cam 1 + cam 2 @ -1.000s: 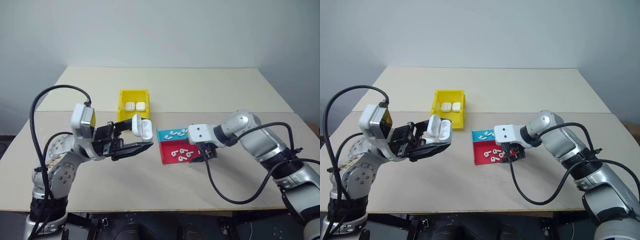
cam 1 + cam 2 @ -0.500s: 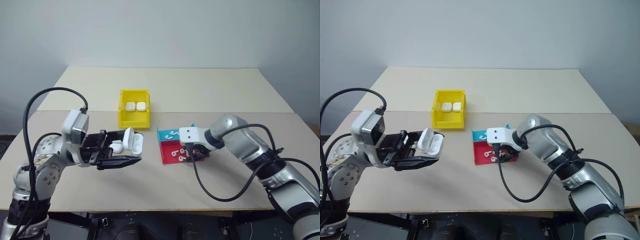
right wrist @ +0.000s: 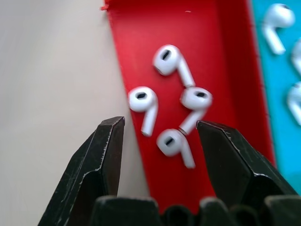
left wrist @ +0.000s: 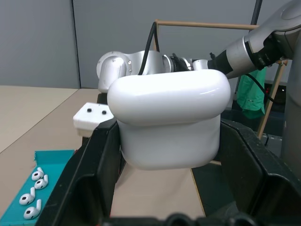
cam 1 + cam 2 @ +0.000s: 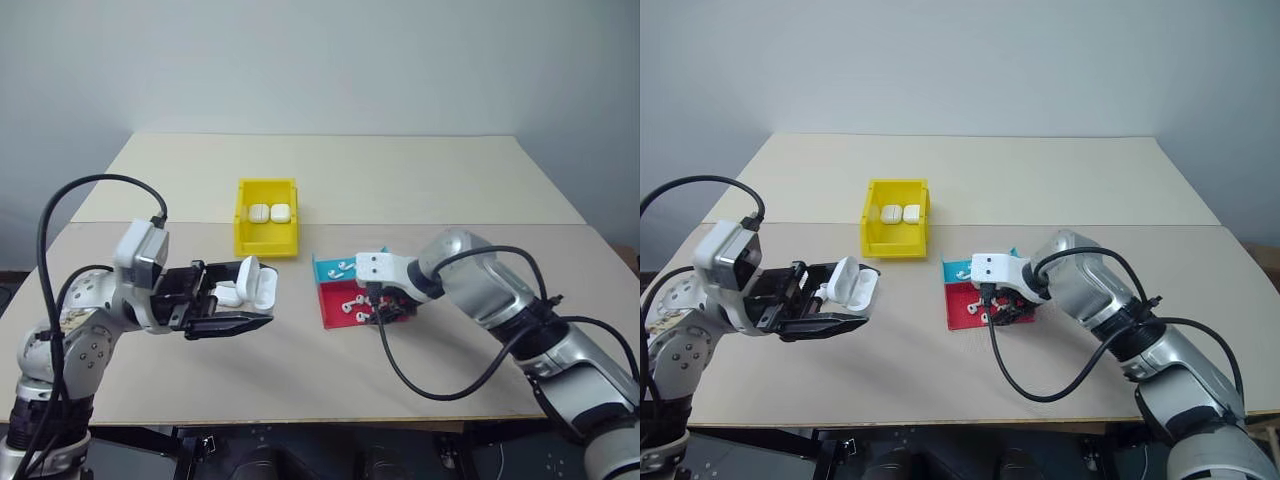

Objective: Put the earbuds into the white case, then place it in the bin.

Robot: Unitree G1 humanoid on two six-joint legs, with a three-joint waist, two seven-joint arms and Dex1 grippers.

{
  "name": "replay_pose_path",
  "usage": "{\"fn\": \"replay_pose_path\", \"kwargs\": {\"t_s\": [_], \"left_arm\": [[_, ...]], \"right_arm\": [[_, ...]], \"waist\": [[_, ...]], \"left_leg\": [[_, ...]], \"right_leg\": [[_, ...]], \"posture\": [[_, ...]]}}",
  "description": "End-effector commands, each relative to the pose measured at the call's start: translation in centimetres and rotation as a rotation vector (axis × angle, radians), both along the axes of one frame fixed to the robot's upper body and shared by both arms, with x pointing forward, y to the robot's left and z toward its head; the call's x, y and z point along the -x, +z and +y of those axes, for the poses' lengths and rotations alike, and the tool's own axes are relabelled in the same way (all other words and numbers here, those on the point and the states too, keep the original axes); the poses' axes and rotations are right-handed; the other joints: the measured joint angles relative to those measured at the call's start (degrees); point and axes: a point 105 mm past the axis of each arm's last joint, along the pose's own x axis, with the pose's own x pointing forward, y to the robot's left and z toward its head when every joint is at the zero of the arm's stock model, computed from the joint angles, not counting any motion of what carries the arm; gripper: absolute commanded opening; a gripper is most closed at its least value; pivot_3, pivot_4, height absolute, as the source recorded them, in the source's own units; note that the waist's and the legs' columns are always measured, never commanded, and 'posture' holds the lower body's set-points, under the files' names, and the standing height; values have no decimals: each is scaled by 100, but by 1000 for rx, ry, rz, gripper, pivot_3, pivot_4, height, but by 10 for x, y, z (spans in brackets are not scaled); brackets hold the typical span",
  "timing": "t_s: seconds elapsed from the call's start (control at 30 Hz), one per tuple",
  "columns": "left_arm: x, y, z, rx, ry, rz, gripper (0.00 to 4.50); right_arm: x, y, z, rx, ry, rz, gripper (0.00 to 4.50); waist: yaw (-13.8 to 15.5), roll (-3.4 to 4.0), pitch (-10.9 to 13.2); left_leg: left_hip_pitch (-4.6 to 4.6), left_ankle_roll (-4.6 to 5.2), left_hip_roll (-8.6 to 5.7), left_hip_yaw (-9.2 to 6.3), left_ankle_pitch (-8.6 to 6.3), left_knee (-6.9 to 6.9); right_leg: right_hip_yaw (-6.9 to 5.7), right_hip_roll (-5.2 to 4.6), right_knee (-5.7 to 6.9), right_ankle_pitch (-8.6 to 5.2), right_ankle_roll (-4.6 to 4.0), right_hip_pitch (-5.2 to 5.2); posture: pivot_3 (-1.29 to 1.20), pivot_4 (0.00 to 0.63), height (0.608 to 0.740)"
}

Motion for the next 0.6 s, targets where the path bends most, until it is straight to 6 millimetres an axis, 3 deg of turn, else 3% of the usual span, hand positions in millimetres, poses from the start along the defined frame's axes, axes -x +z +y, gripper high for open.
{"fn": "replay_pose_path", "kwargs": {"t_s": [0.03,0.2,0.6], "left_arm": [[6,9,1,3,6,-54,2851],[6,7,0,7,12,-53,2851],[6,4,5,5,45,-70,2851]], "right_arm": [[-5,41,-10,-45,15,-109,2913],[-17,49,-18,-25,34,-148,2913],[-59,24,-13,116,170,-188,2913]], "waist": [[-1,0,0],[-42,0,0],[-96,1,1]], "left_leg": [[0,0,0,0,0,0],[3,1,1,0,-1,-2],[1,-8,1,5,5,-7]], "right_leg": [[0,0,0,0,0,-1],[0,1,0,0,0,0],[2,0,-4,0,0,-2]], "posture": [[0,150,740],[0,150,740],[0,150,740]]}}
